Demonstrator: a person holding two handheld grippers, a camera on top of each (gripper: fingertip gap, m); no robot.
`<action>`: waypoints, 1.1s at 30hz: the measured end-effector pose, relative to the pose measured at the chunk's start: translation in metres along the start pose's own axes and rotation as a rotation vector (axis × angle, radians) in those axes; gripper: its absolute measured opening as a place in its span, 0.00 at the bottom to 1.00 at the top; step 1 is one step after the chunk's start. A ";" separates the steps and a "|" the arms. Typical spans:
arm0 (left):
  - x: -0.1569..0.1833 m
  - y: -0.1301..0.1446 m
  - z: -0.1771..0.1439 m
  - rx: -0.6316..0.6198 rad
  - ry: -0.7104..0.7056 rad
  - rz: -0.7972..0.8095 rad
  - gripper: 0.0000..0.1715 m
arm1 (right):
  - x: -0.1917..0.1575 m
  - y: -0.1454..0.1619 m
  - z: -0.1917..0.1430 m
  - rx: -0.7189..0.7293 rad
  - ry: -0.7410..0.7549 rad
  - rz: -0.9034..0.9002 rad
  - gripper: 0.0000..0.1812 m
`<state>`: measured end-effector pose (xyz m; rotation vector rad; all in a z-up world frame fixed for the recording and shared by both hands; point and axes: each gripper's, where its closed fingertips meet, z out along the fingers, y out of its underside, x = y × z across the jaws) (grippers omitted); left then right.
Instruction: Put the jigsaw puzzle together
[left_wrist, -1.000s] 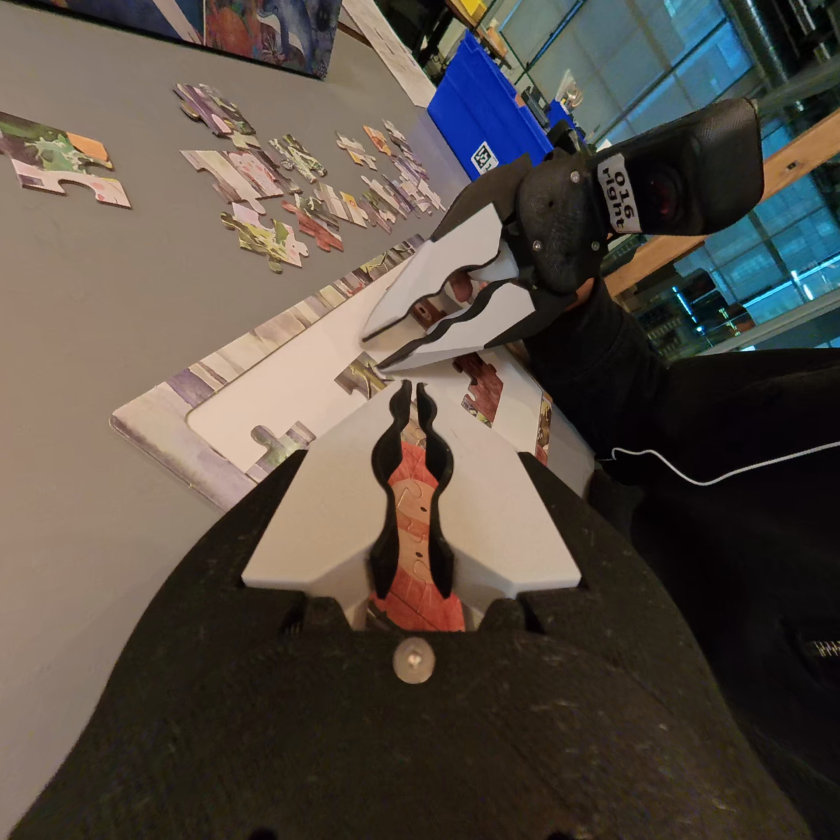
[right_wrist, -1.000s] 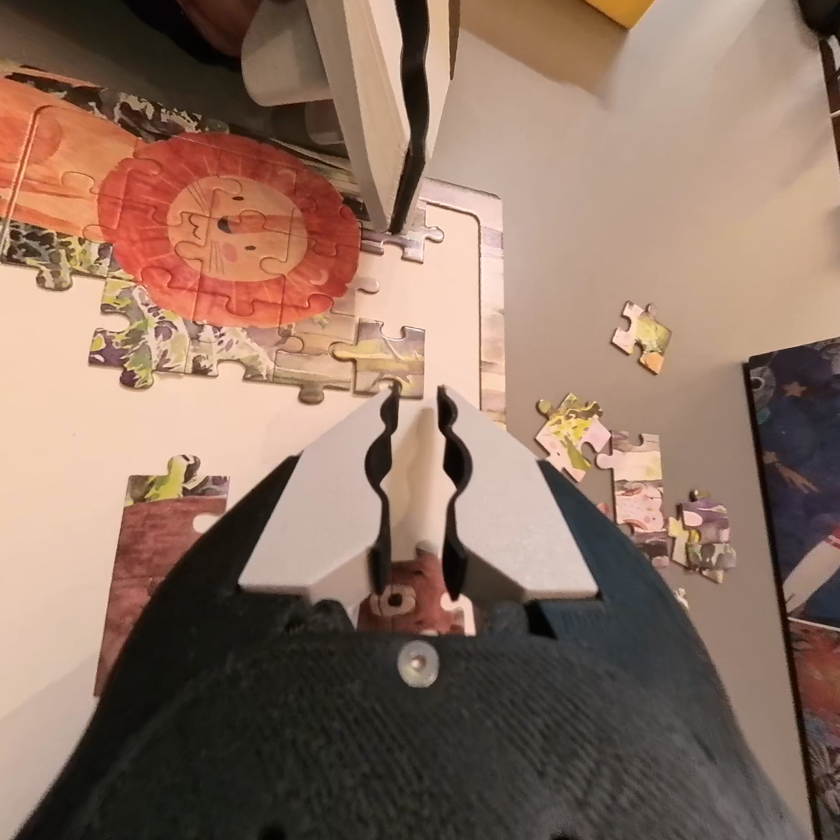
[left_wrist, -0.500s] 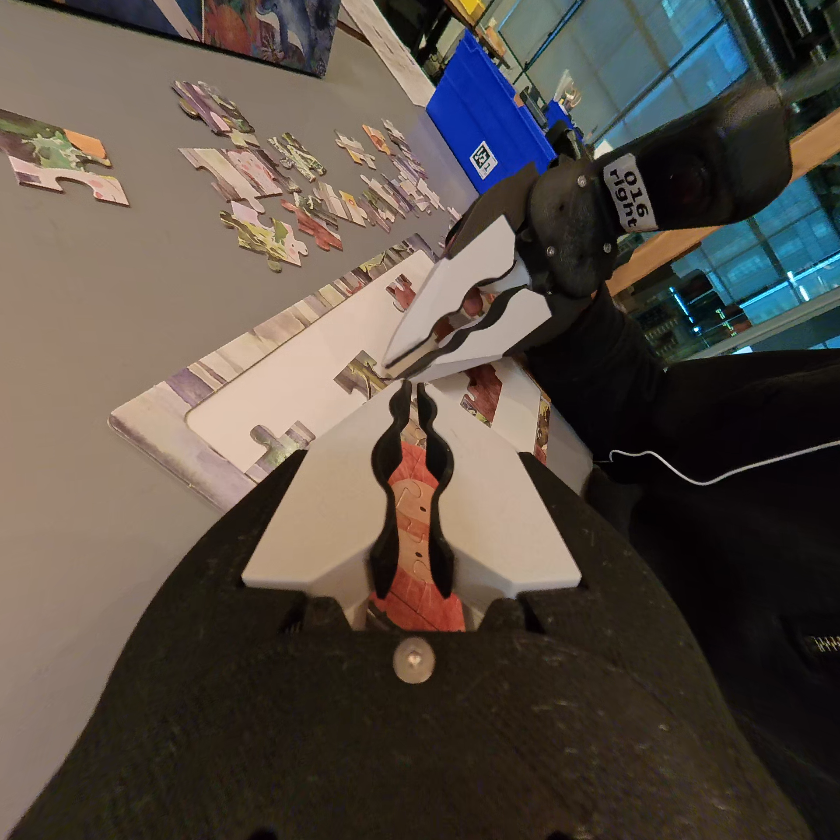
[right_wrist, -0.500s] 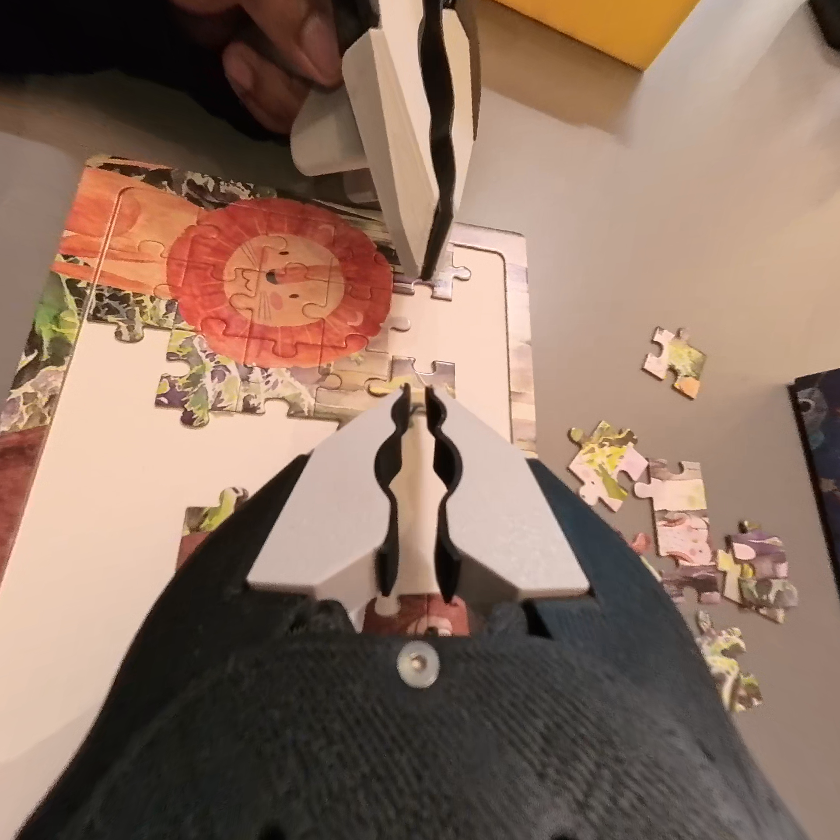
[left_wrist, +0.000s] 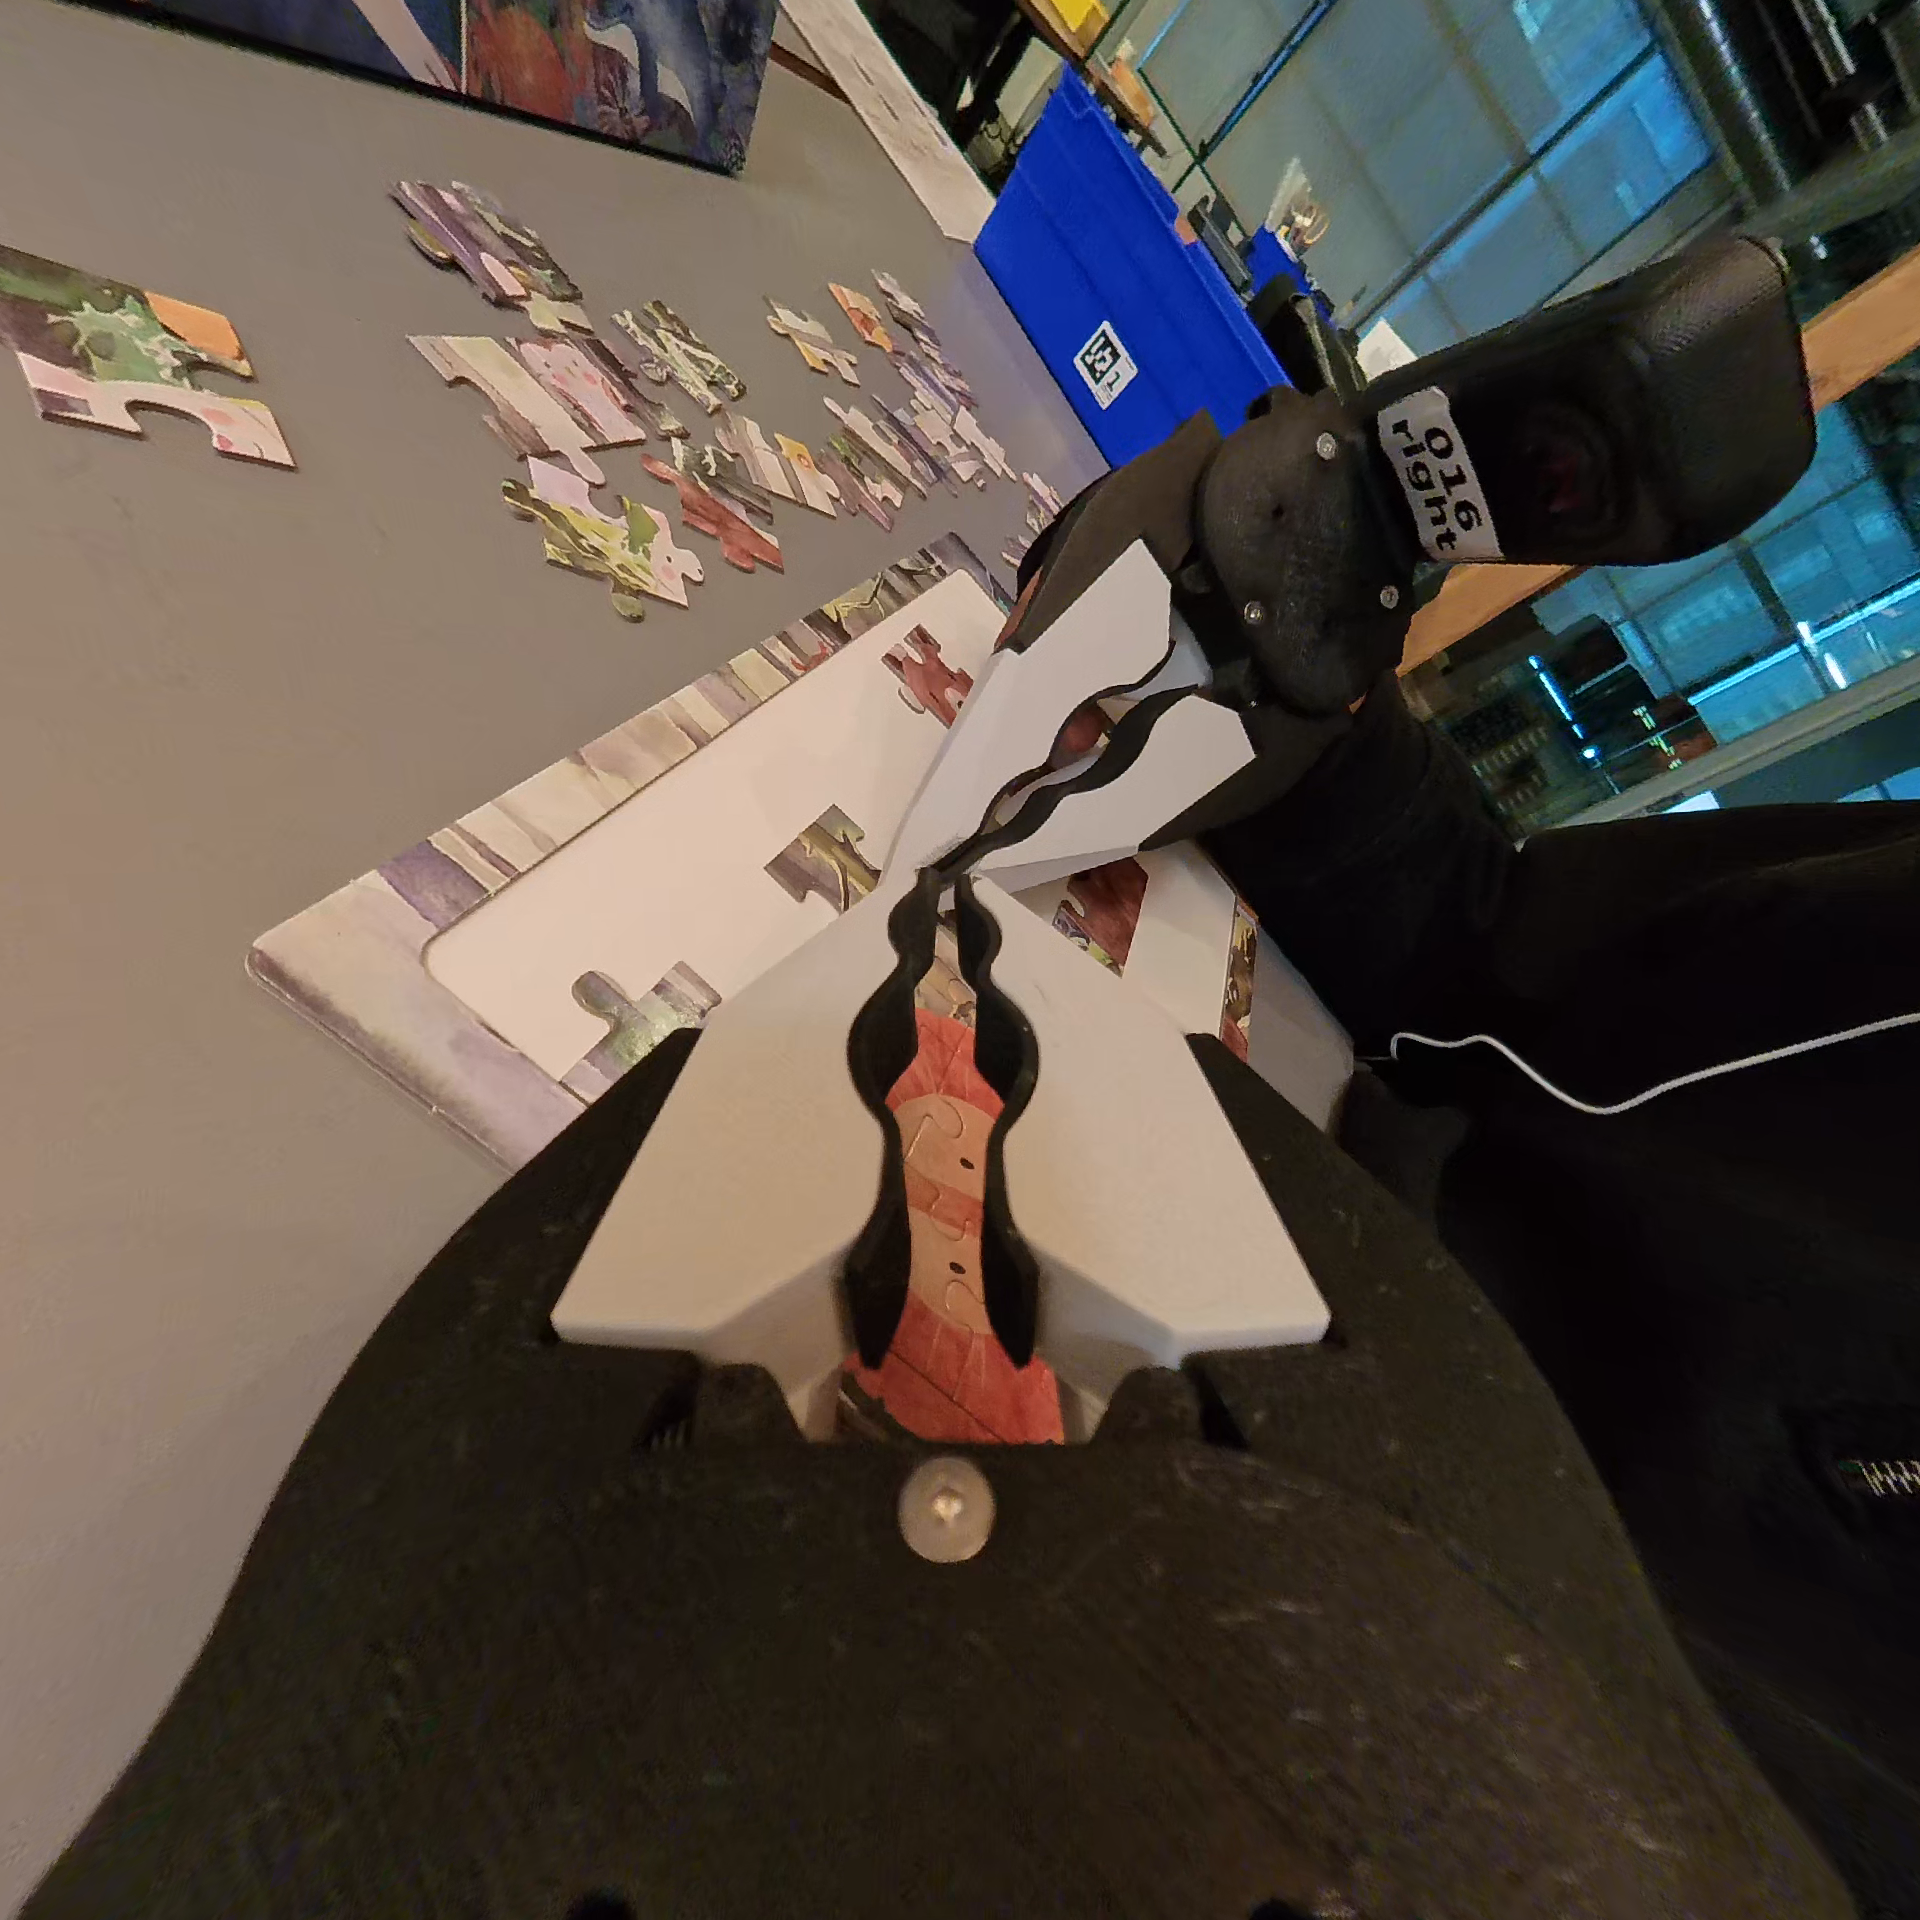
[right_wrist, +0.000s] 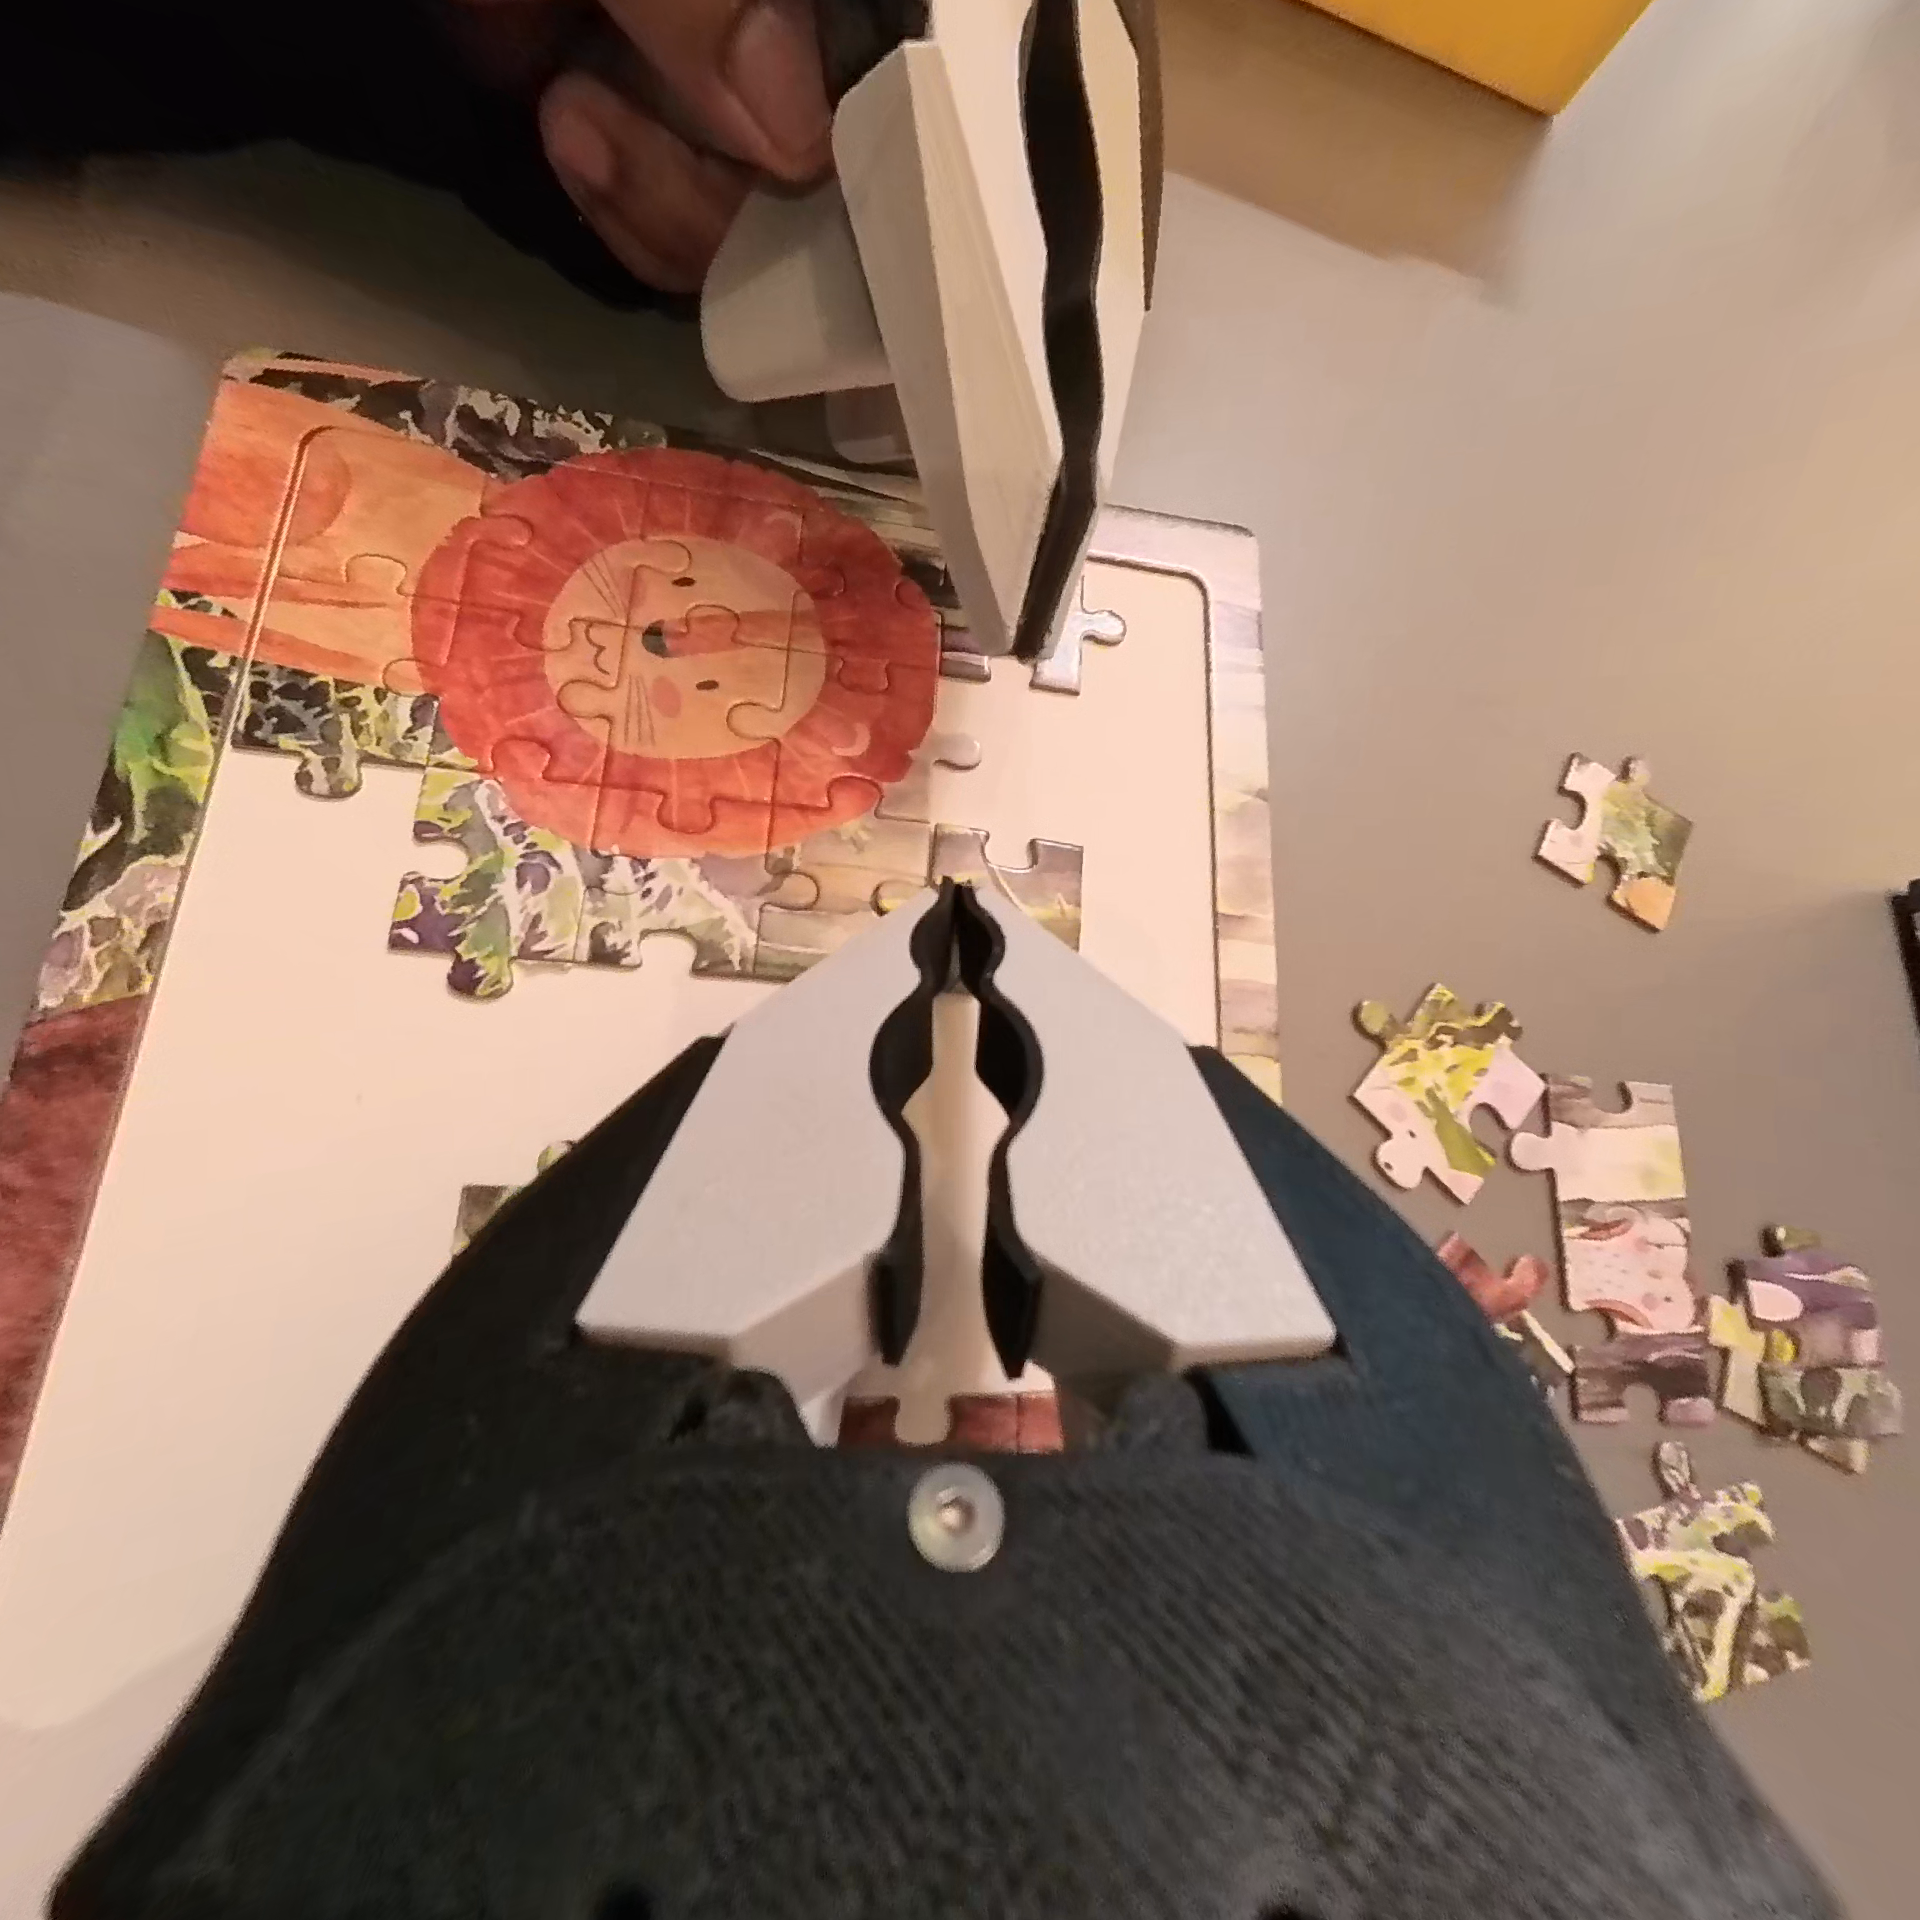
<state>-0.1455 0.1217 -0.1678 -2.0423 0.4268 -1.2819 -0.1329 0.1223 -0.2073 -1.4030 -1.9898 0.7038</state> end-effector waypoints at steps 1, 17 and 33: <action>0.000 0.000 0.000 0.000 0.000 0.000 0.00 | 0.000 0.000 0.000 0.000 -0.001 0.002 0.00; 0.000 0.000 0.000 -0.003 0.000 -0.003 0.01 | -0.006 -0.001 0.001 -0.011 -0.030 0.038 0.00; -0.001 0.001 0.001 -0.009 -0.004 -0.007 0.01 | -0.006 -0.001 0.002 -0.039 -0.085 0.271 0.00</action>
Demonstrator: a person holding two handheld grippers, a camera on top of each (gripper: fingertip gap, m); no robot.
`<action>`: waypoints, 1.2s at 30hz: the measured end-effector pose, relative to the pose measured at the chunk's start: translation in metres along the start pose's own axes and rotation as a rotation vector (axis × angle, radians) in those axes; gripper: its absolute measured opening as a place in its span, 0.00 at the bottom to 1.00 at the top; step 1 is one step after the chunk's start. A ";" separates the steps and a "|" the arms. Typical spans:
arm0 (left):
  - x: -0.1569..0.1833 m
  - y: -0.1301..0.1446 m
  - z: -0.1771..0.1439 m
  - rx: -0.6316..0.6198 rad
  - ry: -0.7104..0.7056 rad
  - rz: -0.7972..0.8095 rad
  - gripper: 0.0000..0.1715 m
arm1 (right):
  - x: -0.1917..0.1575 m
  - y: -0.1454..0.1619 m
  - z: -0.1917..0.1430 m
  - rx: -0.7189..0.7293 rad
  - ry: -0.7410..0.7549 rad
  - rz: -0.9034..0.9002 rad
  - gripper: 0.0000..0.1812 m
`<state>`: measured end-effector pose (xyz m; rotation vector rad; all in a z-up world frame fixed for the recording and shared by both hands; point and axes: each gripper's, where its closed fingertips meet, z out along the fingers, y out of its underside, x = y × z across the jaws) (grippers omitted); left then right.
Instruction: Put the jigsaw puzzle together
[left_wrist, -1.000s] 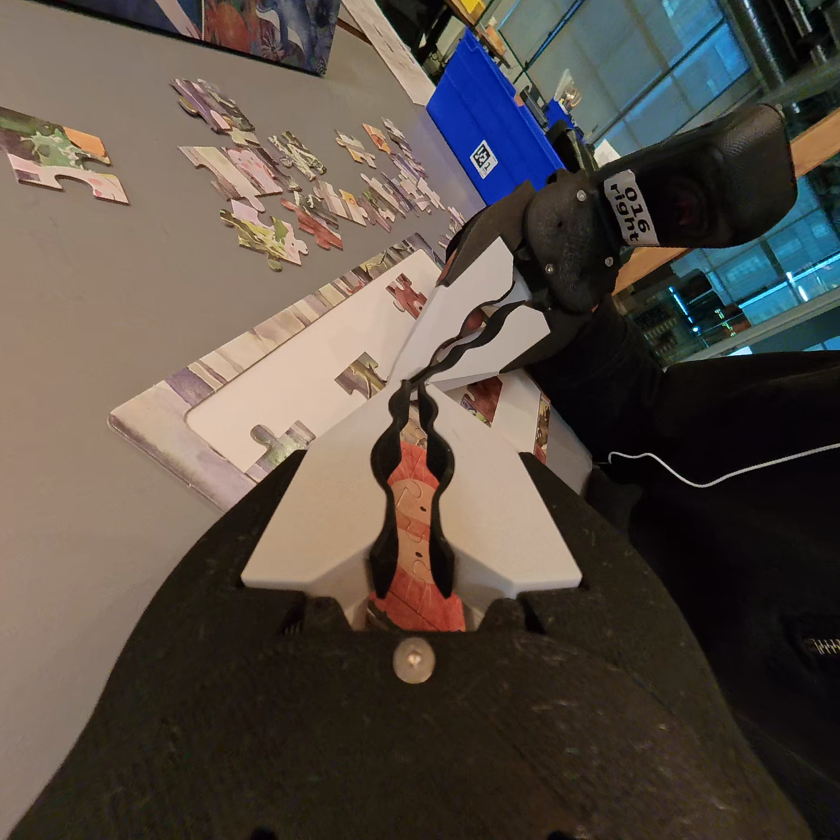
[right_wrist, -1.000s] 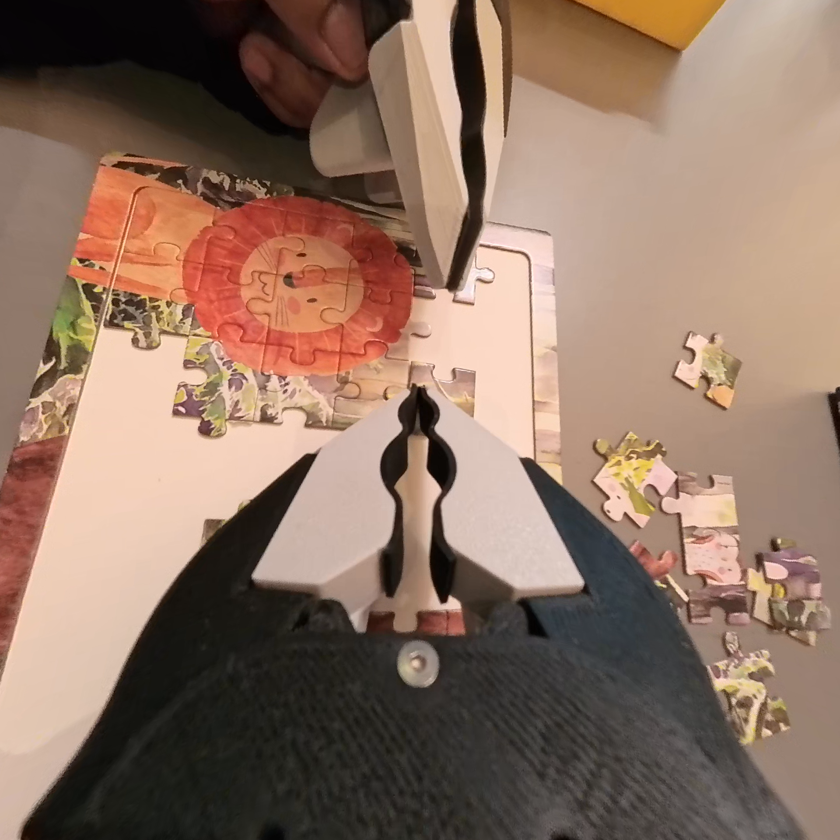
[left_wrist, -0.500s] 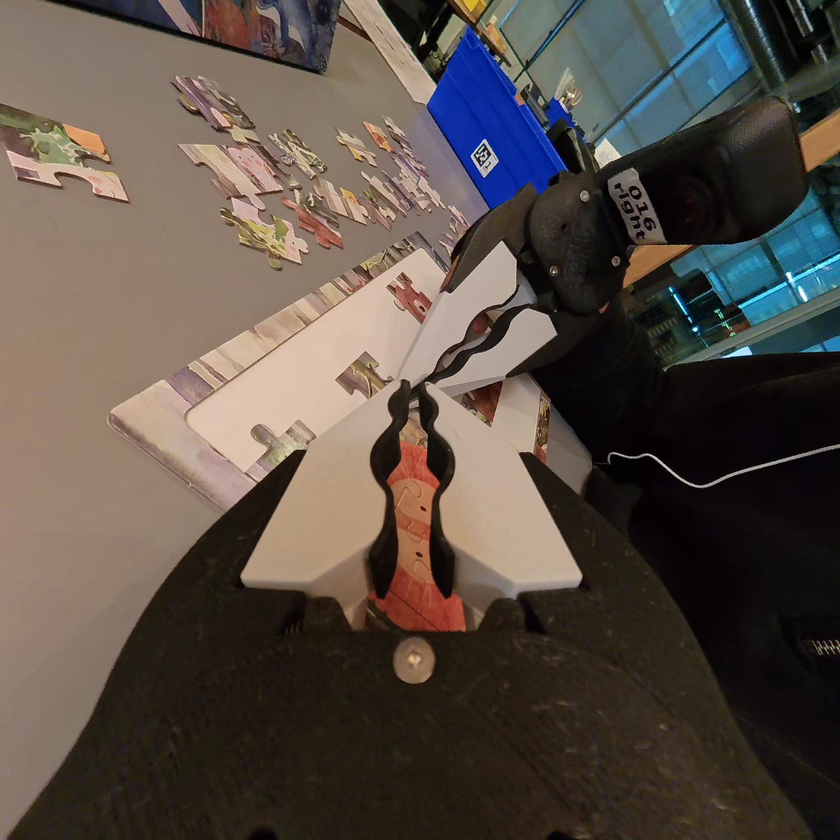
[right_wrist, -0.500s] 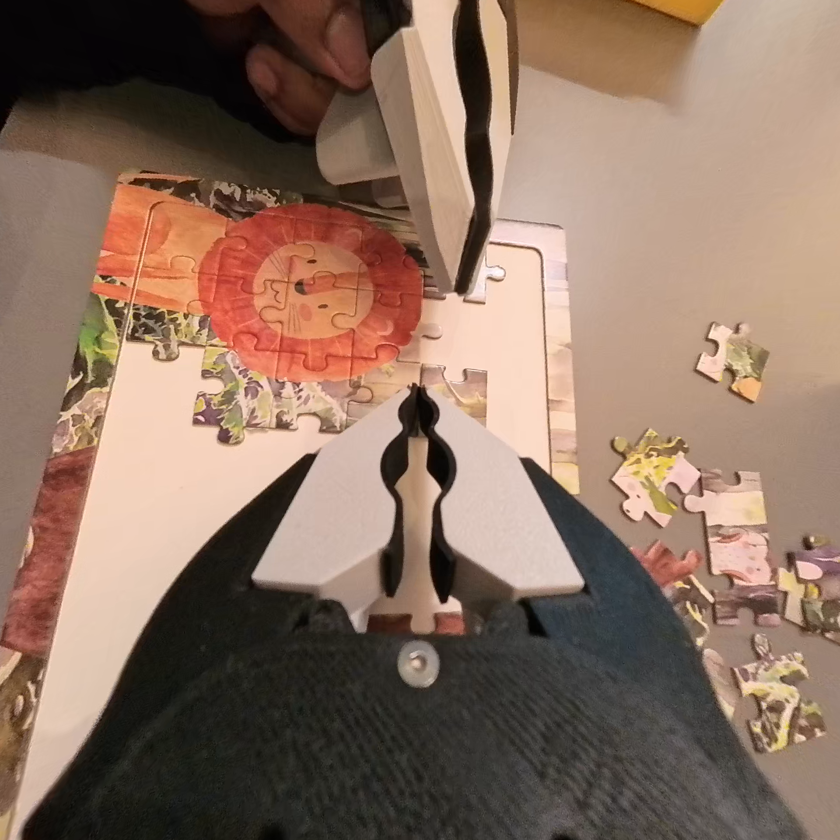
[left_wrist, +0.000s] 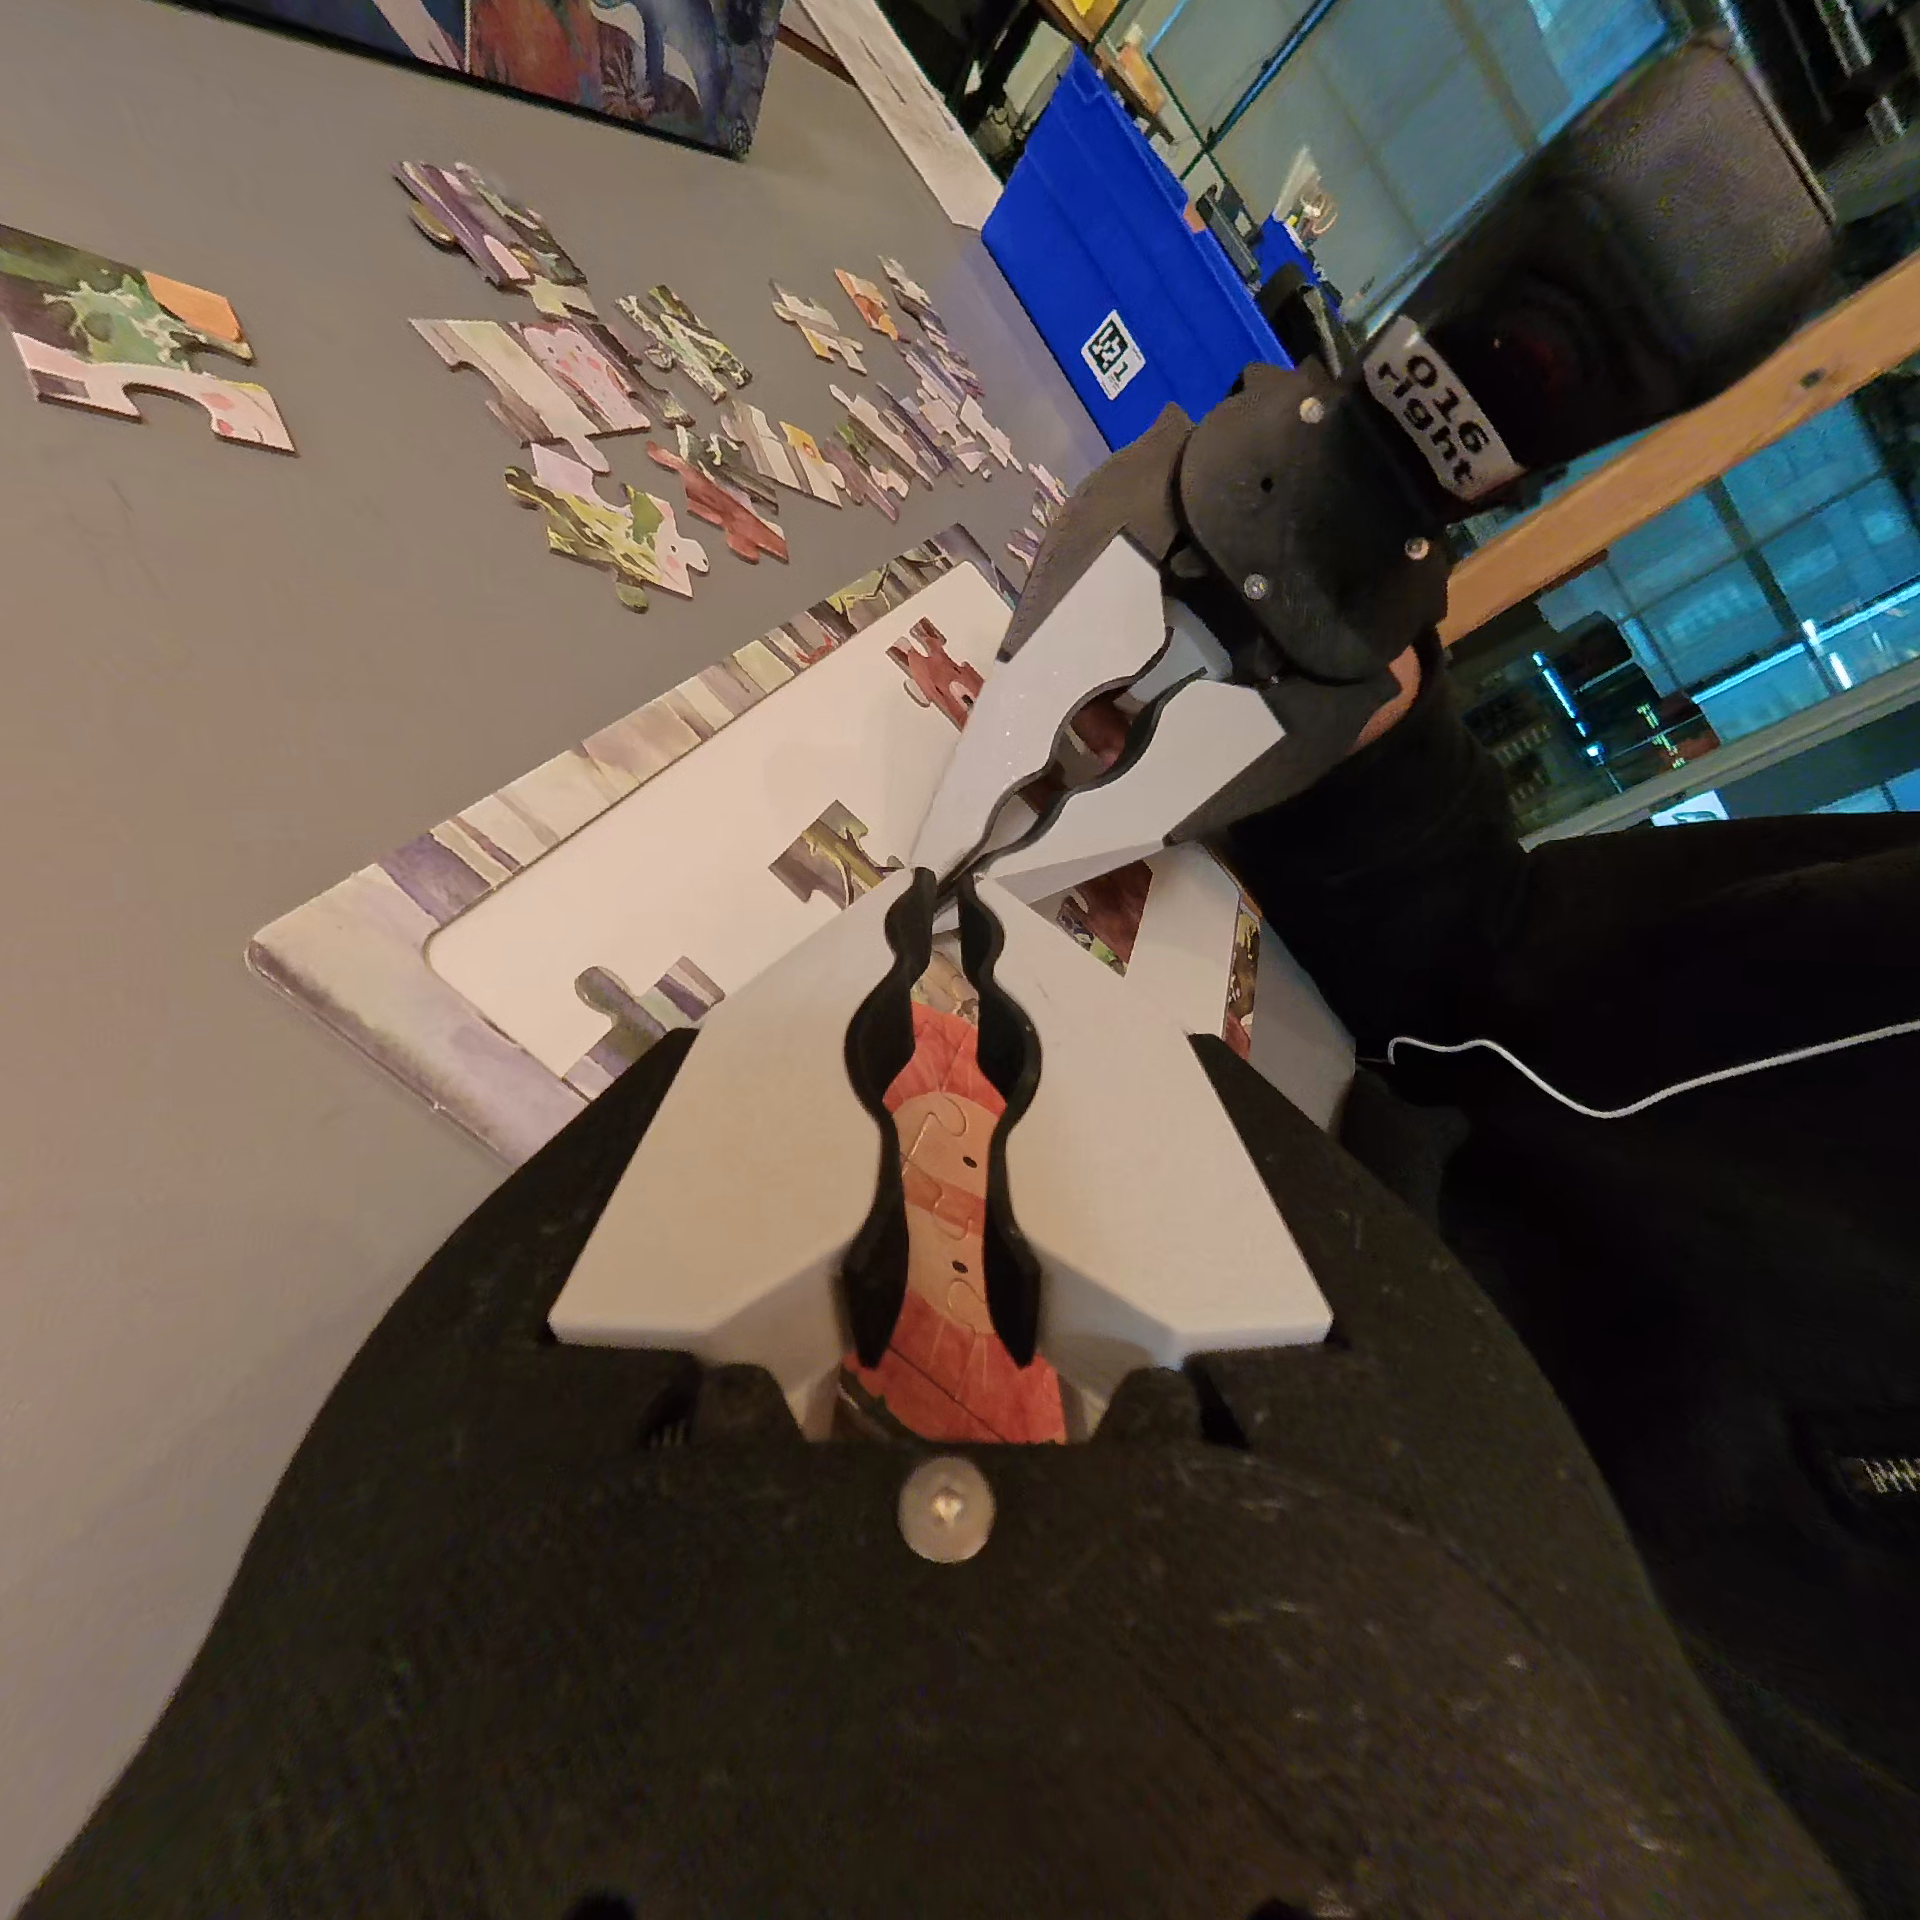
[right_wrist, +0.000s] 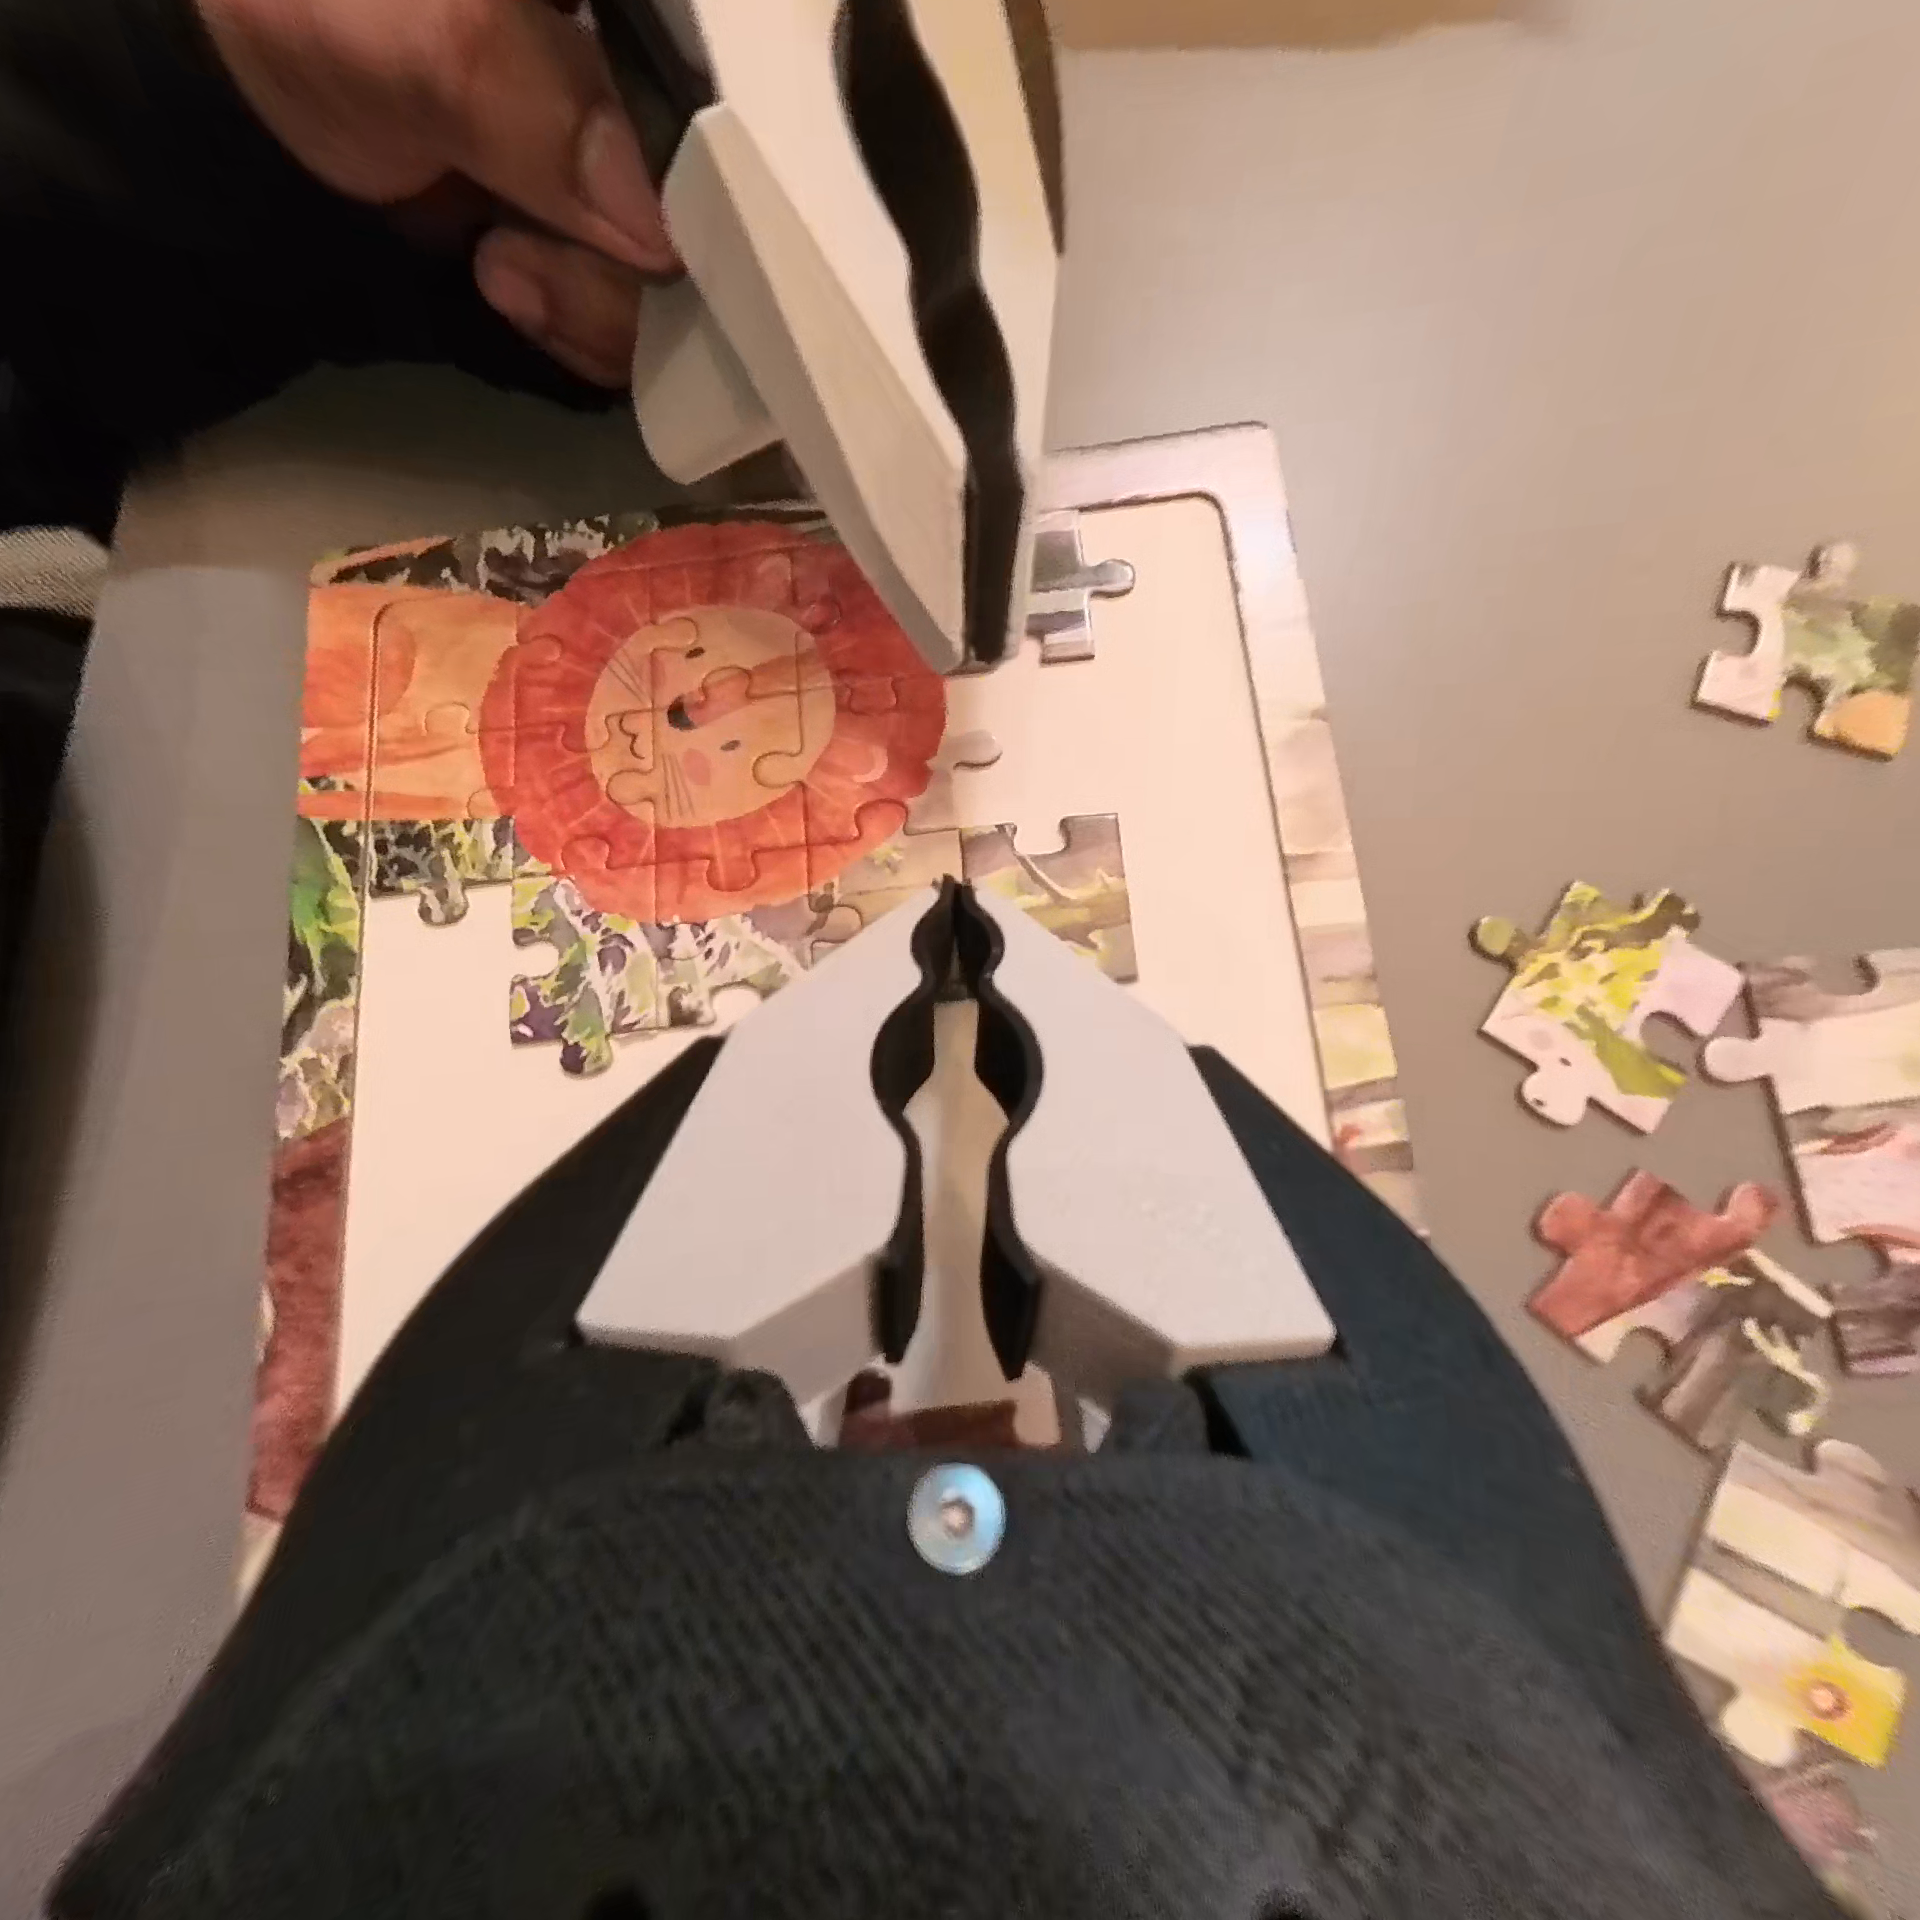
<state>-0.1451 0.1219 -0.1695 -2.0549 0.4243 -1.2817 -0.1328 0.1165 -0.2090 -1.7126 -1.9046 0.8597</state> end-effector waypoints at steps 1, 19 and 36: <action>0.000 0.000 0.000 0.000 0.000 0.000 0.01 | 0.000 0.000 0.000 -0.003 -0.003 0.033 0.00; 0.000 0.000 0.000 0.002 0.003 -0.005 0.02 | -0.004 -0.005 -0.004 -0.008 -0.023 0.074 0.00; -0.001 0.000 0.000 -0.002 0.001 -0.011 0.02 | 0.011 -0.014 -0.009 0.041 0.072 0.063 0.00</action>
